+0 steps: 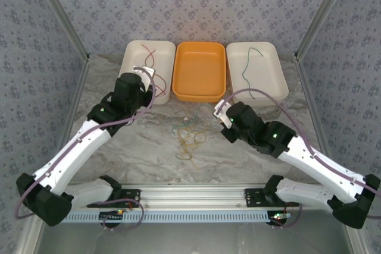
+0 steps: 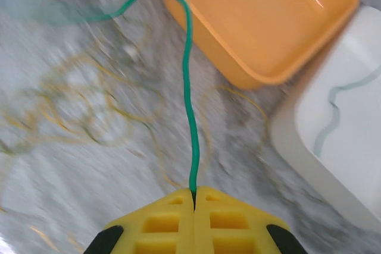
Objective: Untangle the cables
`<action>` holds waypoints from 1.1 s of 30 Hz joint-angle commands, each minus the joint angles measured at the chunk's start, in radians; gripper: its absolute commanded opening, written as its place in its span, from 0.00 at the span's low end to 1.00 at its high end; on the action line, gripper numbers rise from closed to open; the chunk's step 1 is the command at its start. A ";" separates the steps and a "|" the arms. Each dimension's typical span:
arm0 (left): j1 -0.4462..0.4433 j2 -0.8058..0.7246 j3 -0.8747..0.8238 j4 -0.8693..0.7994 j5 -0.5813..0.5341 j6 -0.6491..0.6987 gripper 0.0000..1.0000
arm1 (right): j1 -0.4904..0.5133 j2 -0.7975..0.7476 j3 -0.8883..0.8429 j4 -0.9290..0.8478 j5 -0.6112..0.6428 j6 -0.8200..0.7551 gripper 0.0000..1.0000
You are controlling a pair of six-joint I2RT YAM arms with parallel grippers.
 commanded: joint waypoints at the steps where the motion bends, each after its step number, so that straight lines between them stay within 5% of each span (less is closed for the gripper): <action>1: 0.029 -0.022 -0.002 -0.015 -0.210 0.157 0.00 | 0.031 -0.001 -0.011 -0.119 0.350 -0.135 0.00; 6: 0.040 -0.058 -0.044 0.007 -0.237 0.201 0.00 | 0.024 -0.071 -0.028 -0.054 0.451 -0.246 0.00; 10: 0.032 -0.095 -0.053 -0.030 0.058 0.010 0.00 | 0.011 -0.108 -0.002 -0.002 0.380 -0.250 0.00; 14: -0.073 -0.183 -0.202 0.166 0.319 -0.224 0.39 | -0.008 -0.140 0.015 0.052 0.294 -0.231 0.00; 16: -0.181 -0.218 -0.293 0.292 0.287 -0.245 0.58 | -0.023 -0.156 0.033 0.053 0.241 -0.217 0.00; 18: -0.258 -0.216 -0.341 0.368 0.237 -0.231 0.66 | -0.031 -0.160 0.052 0.041 0.203 -0.204 0.00; 27: -0.311 -0.063 -0.349 0.532 0.219 -0.169 0.80 | -0.039 -0.168 0.112 -0.015 0.066 -0.107 0.00; 33: -0.320 -0.015 -0.334 0.574 0.098 -0.078 0.82 | -0.034 -0.182 0.139 -0.066 -0.009 -0.081 0.00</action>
